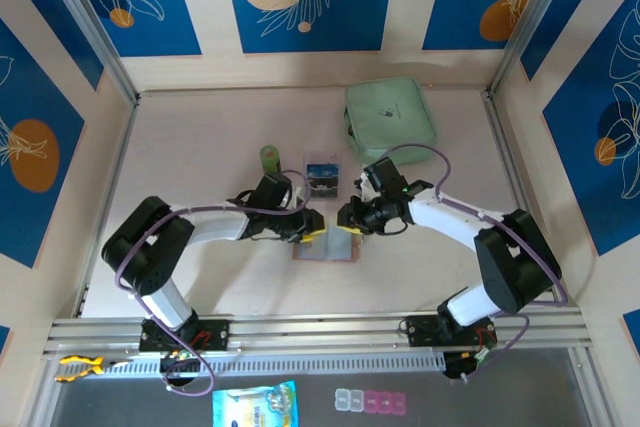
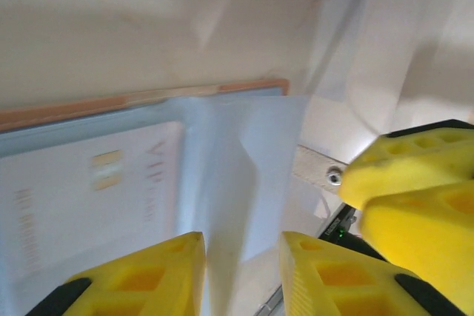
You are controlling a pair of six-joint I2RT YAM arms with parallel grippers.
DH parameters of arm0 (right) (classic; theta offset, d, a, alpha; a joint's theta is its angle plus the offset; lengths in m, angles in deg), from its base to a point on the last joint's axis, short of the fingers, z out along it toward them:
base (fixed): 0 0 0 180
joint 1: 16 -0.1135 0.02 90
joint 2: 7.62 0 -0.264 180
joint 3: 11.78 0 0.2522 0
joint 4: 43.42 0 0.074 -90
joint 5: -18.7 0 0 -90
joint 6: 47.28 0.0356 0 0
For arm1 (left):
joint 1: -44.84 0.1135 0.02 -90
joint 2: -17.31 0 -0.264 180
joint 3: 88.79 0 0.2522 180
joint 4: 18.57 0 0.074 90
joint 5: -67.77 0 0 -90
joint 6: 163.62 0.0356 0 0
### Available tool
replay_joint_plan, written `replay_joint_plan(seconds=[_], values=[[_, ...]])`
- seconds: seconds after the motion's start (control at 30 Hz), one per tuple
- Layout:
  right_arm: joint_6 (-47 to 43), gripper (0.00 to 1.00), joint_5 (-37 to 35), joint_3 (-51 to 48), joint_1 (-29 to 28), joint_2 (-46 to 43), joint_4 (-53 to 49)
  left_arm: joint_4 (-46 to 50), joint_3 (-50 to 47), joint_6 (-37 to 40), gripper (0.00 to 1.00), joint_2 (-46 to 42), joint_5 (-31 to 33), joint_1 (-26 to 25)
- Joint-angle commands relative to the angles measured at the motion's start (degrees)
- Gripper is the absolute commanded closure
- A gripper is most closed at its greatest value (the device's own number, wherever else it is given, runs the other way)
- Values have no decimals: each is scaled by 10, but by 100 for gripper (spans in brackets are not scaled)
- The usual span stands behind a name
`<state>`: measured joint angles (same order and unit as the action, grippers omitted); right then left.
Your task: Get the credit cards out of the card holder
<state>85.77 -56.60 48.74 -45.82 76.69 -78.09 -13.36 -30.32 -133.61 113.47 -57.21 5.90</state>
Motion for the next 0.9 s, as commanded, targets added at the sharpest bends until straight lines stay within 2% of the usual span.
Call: replay_joint_plan(seconds=[0.0, 0.23, 0.5, 0.87], values=[[-17, 69, -17, -15, 13, -26, -49, 0, 34, -2, 66, 18, -17, -14], [-22, 66, -16, -29, 32, -51, -69, -12, 76, -8, 62, 66, -24, -38], [-6, 66, 2, -46, 31, -78, -61, -8, 75, 0, 58, 81, -18, -40], [-8, 60, 53, -13, 22, -24, -37, -13, 62, 3, 56, 76, -11, -40]])
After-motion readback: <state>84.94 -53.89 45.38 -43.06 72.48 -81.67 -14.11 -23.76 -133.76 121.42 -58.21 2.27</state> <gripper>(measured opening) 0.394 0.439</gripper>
